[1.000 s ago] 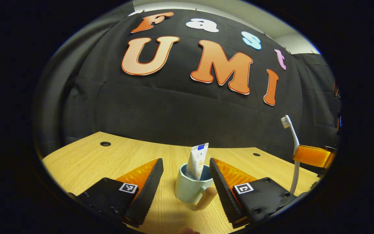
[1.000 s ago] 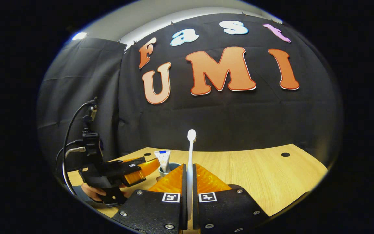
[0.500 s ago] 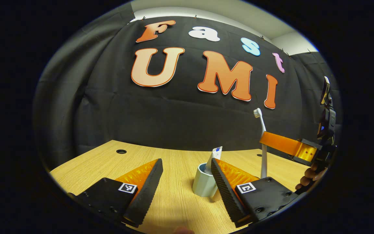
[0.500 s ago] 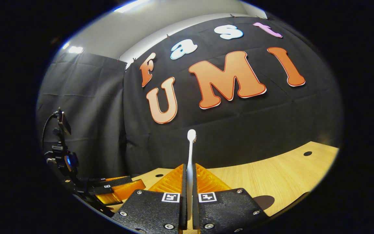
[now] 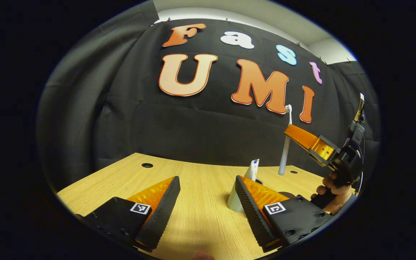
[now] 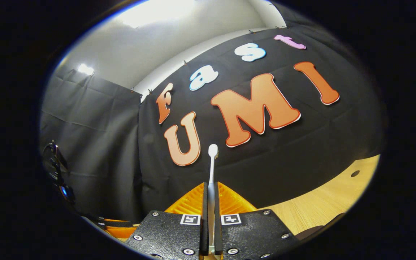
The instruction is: Put the toothbrush and toothpaste on the desktop into the cup, then pick up the cup and place it on the coaster on the desktop.
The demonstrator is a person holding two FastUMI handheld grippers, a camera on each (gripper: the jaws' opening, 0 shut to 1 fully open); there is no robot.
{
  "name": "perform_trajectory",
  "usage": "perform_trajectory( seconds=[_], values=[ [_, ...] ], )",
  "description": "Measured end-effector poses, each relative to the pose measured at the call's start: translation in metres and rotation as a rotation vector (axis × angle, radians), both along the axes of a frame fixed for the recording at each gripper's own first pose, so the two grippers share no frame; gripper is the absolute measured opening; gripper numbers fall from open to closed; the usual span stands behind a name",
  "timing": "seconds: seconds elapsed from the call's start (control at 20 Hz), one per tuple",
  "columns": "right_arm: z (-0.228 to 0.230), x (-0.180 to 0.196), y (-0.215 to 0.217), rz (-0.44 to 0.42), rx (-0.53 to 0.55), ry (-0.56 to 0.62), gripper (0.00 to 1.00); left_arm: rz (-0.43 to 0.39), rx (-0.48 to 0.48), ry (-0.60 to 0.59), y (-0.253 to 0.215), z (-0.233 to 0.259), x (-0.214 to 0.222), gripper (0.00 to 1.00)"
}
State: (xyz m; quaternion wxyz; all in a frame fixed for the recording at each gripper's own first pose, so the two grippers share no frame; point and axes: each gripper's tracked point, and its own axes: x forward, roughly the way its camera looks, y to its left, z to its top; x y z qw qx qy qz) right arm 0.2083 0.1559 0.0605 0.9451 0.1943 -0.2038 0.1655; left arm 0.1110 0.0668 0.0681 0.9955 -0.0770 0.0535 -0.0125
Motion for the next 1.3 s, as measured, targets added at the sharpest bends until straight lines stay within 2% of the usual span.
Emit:
perform_trajectory(
  seconds=[0.2,0.55,0.85,1.3],
  values=[
    [-0.006,0.02,0.007,-0.026,-0.019,-0.014,0.06,0.019,0.002,-0.008,0.01,0.005,-0.001,0.99],
    [-0.054,0.059,0.007,-0.033,-0.008,0.102,0.07,0.028,-0.038,0.034,0.016,-0.012,-0.001,0.99],
    [-0.074,0.057,0.018,-0.003,-0.064,0.147,0.08,0.003,-0.067,0.083,-0.003,-0.017,0.002,0.99],
    [-0.084,0.028,0.027,0.07,-0.151,0.217,0.11,-0.023,-0.09,0.24,-0.029,-0.023,0.008,0.99]
  ],
)
